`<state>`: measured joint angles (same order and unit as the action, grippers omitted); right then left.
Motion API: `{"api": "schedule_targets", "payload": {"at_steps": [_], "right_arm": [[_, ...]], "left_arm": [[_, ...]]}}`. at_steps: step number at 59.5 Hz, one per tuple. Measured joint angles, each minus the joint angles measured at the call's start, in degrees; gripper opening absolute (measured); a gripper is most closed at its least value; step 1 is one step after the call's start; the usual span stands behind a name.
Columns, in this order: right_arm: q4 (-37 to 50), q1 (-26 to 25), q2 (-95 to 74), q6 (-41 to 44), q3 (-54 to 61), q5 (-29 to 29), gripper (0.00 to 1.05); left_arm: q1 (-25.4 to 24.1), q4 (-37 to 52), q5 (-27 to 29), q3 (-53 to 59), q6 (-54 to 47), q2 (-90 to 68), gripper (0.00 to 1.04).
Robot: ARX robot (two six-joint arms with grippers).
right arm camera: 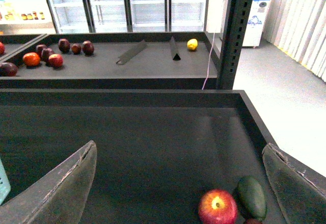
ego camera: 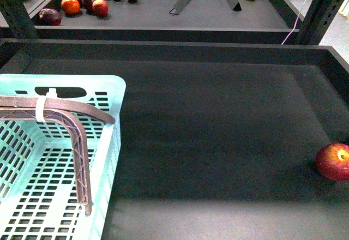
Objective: Pick apple with right arm and hold basket with left
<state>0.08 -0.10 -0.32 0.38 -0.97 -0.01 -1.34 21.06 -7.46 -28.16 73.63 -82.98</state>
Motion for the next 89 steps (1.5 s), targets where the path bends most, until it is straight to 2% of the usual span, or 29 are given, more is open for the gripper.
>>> {"api": "schedule_targets", "payload": {"at_steps": [6,32,34,45,60,71,79,89], "right_arm": [[0.0,0.0,0.0,0.0,0.0,0.0,0.96],[0.0,0.0,0.0,0.0,0.0,0.0,0.96],[0.0,0.0,0.0,0.0,0.0,0.0,0.96],[0.0,0.0,0.0,0.0,0.0,0.0,0.96],[0.0,0.0,0.0,0.0,0.0,0.0,0.96],[0.0,0.0,0.0,0.0,0.0,0.0,0.96],[0.0,0.0,0.0,0.0,0.0,0.0,0.96],[0.0,0.0,0.0,0.0,0.0,0.0,0.96]], "left_arm": [[-0.31,0.5,0.55,-0.33,0.02,-2.1,0.97],[-0.5,-1.01,1.29,-1.4,1.46,-3.48,0.24],[-0.48,-1.29,1.09,-1.51,2.75,-3.32,0.21],[0.83,-4.09,1.14,-2.8,2.73,-0.92,0.17],[6.62,-13.88,1.79,-5.99,2.56,8.7,0.17],[15.58,-18.67,5.14,-11.98,3.04,9.92,0.17],[24.13,-20.35,7.41,-18.4,2.99,6.78,0.17],[32.26,-21.24,7.96,-25.4,2.93,1.81,0.17]]}}
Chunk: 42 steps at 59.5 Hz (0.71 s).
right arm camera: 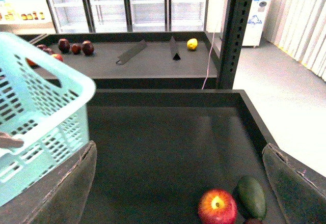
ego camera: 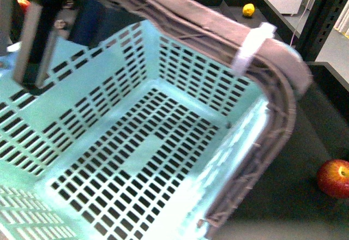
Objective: Pick apple with right arm and hold basket with left
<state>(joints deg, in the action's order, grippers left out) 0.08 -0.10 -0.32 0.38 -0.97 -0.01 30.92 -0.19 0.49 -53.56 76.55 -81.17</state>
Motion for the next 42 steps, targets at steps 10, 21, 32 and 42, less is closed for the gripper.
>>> {"api": "schedule_targets", "payload": {"at_steps": [10,21,32,42], "right_arm": [[0.0,0.0,0.0,0.0,0.0,0.0,0.96],[0.0,0.0,0.0,0.0,0.0,0.0,0.96],[0.0,0.0,0.0,0.0,0.0,0.0,0.96],[0.0,0.0,0.0,0.0,0.0,0.0,0.96]], "left_arm": [[5.2,-1.01,-1.73,-3.85,-0.85,-3.58,0.17],[6.38,-1.07,-2.4,-4.09,-3.91,-3.61,0.17],[6.56,-1.07,-2.84,-4.24,-4.37,-3.61,0.17],[6.6,-1.07,-2.93,-4.28,-4.46,-3.61,0.17]]}}
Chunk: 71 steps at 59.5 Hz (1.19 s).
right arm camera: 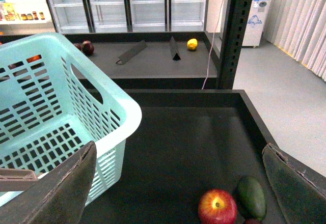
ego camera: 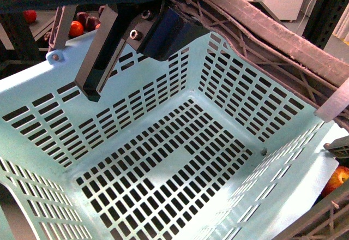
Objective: Pick apple with right arm and hold basket with left
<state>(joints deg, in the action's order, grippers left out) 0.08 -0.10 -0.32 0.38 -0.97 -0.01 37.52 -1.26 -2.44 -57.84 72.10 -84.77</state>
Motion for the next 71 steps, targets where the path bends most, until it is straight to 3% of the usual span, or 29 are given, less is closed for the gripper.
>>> {"api": "schedule_targets", "payload": {"at_steps": [11,16,19,34,50,56,71], "right_arm": [[-0.33,0.02,-0.24,-0.33,-0.11,-0.2,0.96],[-14.8,-1.22,-8.94,-3.85,-5.68,-0.61,0.96],[-17.29,-3.63,-15.04,-4.22,-6.73,0.85,0.96],[4.81,-16.09,-41.9,1.25,-7.17,6.25,0.96],[29.2,-19.06,-80.02,9.75,-14.53,3.34,0.96],[32.54,-19.47,-92.3,11.69,-18.45,1.64,0.96],[31.63,-18.93,-109.9,12.81,-25.77,-0.04,0.96]], "left_arm": [[0.0,0.0,0.07,0.0,-0.11,0.0,0.17],[0.0,0.0,0.07,0.0,-0.15,0.0,0.17],[0.15,0.0,0.0,-0.09,-0.28,0.0,0.17],[0.17,0.0,0.04,-0.11,-0.31,0.02,0.17],[0.22,0.0,0.02,-0.11,-0.31,0.02,0.17],[0.22,0.0,-0.2,-0.11,-0.28,0.02,0.17],[0.22,0.0,0.11,-0.11,-0.31,0.02,0.17]]}}
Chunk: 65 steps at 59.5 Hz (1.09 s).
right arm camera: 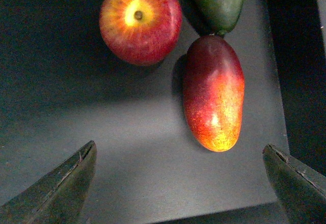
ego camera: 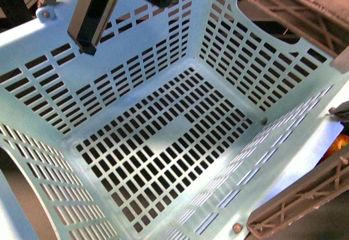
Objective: Pick apple with right arm and hold basket with left
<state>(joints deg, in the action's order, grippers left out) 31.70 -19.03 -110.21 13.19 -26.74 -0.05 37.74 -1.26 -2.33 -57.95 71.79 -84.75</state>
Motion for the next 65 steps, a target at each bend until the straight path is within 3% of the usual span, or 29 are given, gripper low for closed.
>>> {"api": "schedule_targets", "payload": {"at_steps": [26,48,65], "right_arm": [[-6.16,8.24,-17.57,1.03,-19.54,-6.12,0.96],[-13.99,9.64,-25.94,-0.44,-34.4,-9.53,0.96],[-17.31,9.6,-29.83,-1.73,-38.99,-9.81,0.96]], "left_arm": [[0.04,0.0,-0.17,0.0,0.02,0.0,0.17],[0.04,0.0,-0.15,0.0,0.02,0.0,0.17],[0.04,0.0,-0.17,0.0,0.02,0.0,0.17]]}}
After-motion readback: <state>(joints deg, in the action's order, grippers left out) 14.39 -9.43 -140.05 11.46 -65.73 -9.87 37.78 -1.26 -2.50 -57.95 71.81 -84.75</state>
